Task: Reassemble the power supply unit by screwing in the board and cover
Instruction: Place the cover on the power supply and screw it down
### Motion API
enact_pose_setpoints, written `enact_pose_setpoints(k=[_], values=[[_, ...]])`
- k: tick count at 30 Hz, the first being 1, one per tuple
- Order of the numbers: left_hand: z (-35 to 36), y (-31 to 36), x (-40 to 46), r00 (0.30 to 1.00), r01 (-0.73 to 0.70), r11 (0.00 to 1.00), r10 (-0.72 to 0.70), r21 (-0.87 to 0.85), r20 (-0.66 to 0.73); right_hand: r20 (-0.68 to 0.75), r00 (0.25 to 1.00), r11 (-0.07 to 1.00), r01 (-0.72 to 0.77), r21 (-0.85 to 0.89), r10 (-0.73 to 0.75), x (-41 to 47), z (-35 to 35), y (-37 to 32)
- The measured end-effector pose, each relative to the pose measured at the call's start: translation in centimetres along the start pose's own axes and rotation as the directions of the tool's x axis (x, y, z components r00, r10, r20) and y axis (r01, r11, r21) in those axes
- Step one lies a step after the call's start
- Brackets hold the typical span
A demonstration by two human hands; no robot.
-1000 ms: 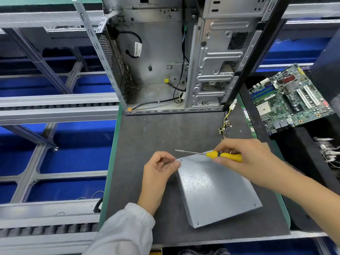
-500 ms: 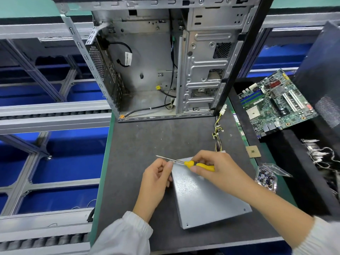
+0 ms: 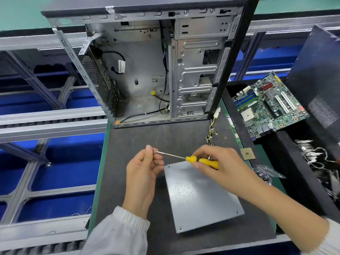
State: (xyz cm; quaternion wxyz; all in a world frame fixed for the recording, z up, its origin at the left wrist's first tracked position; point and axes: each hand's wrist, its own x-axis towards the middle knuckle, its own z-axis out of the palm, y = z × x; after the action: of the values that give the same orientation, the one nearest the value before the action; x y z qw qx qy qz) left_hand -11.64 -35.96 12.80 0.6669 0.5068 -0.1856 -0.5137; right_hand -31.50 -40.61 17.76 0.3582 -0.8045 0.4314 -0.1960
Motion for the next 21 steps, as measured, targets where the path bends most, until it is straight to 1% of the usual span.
enact_pose_setpoints(k=[3,9,12,17,21], values=[[-0.26,-0.02,-0.01,1.0,-0.001,1.0,0.0,0.01,0.026,-0.001,1.0,1.0,0.006,-0.022,-0.006,0.03,-0.21,0.3],[-0.16,0.05,-0.09,0.998,-0.058,0.993,0.056,0.108,0.021,0.02,1.0,0.998,0.019,-0.064,-0.018,0.19,-0.35,0.38],[-0.15,0.14,-0.14,0.998,-0.055,0.995,0.052,0.084,0.032,0.024,1.0,1.0,0.004,-0.031,-0.003,0.14,-0.35,0.36],[0.03,0.14,-0.17,0.997,-0.067,0.997,0.065,0.04,0.04,0.055,0.996,0.994,-0.07,0.087,0.065,0.04,-0.32,0.34],[0.03,0.26,-0.26,0.993,-0.086,0.996,0.084,0.018,0.08,0.094,0.992,0.989,-0.097,0.11,0.086,0.13,-0.65,0.15]])
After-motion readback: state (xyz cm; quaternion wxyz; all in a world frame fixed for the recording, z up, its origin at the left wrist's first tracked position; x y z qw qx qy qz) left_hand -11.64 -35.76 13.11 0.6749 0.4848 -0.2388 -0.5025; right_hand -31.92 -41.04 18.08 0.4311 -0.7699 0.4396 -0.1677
